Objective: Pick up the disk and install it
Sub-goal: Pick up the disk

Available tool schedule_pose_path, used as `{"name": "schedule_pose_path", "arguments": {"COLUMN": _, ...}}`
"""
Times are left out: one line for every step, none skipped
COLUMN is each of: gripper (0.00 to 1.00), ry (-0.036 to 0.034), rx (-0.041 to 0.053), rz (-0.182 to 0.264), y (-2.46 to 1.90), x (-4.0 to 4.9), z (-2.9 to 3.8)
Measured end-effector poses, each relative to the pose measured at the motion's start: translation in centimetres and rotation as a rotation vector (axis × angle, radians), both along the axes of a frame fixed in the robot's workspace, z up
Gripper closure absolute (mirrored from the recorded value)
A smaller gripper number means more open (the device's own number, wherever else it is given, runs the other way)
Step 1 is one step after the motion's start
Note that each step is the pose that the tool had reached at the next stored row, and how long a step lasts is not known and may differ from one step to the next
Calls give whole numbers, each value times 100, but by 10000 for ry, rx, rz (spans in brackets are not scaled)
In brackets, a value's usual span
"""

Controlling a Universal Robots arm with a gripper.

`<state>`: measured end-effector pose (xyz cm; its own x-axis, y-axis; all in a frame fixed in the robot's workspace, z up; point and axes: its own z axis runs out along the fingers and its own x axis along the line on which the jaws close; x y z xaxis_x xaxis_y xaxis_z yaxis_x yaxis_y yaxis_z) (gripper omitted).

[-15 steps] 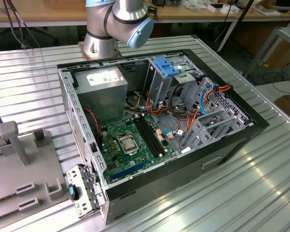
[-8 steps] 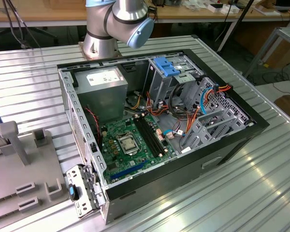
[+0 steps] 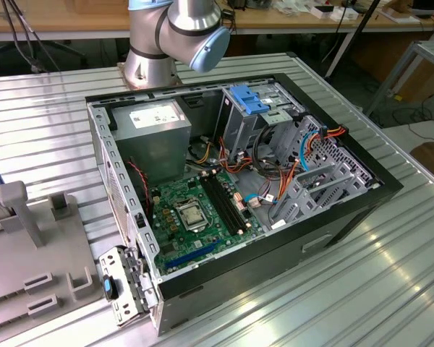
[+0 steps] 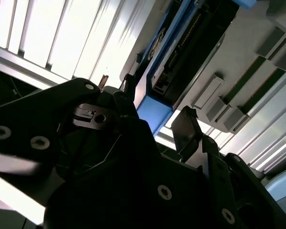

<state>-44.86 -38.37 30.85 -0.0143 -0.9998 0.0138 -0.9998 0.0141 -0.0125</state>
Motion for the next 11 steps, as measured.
{"name": "schedule_pose_path", "arguments": {"gripper": 43, "ry": 0, "rx": 0, "rz": 0, "y": 0, "x": -1, "z": 0}}
{"name": "schedule_pose_path", "arguments": {"gripper": 43, "ry": 0, "rx": 0, "rz": 0, "y": 0, "x": -1, "z": 0}}
{"name": "schedule_pose_path", "arguments": {"gripper": 44, "ry": -1, "rx": 0, "rz": 0, "y": 0, "x": -1, "z": 0}}
{"name": "schedule_pose_path", "arguments": {"gripper": 44, "ry": 0, "rx": 0, "rz": 0, "y": 0, "x": -2, "z": 0}}
{"name": "schedule_pose_path", "arguments": {"gripper": 44, "ry": 0, "rx": 0, "rz": 0, "y": 0, "x": -2, "z": 0}}
{"name": "schedule_pose_path", "arguments": {"gripper": 51, "ry": 0, "rx": 0, "rz": 0, "y": 0, "x": -3, "z": 0}}
{"name": "schedule_pose_path", "arguments": {"gripper": 51, "ry": 0, "rx": 0, "rz": 0, "y": 0, "x": -3, "z": 0}}
{"name": "schedule_pose_path", "arguments": {"gripper": 51, "ry": -1, "rx": 0, "rz": 0, "y": 0, "x": -3, "z": -1}}
{"name": "schedule_pose_path", "arguments": {"gripper": 51, "ry": -1, "rx": 0, "rz": 0, "y": 0, "x": -4, "z": 0}}
{"name": "schedule_pose_path", "arguments": {"gripper": 51, "ry": 0, "rx": 0, "rz": 0, "y": 0, "x": -4, "z": 0}}
{"name": "schedule_pose_path", "arguments": {"gripper": 51, "ry": -1, "rx": 0, "rz": 0, "y": 0, "x": -4, "z": 0}}
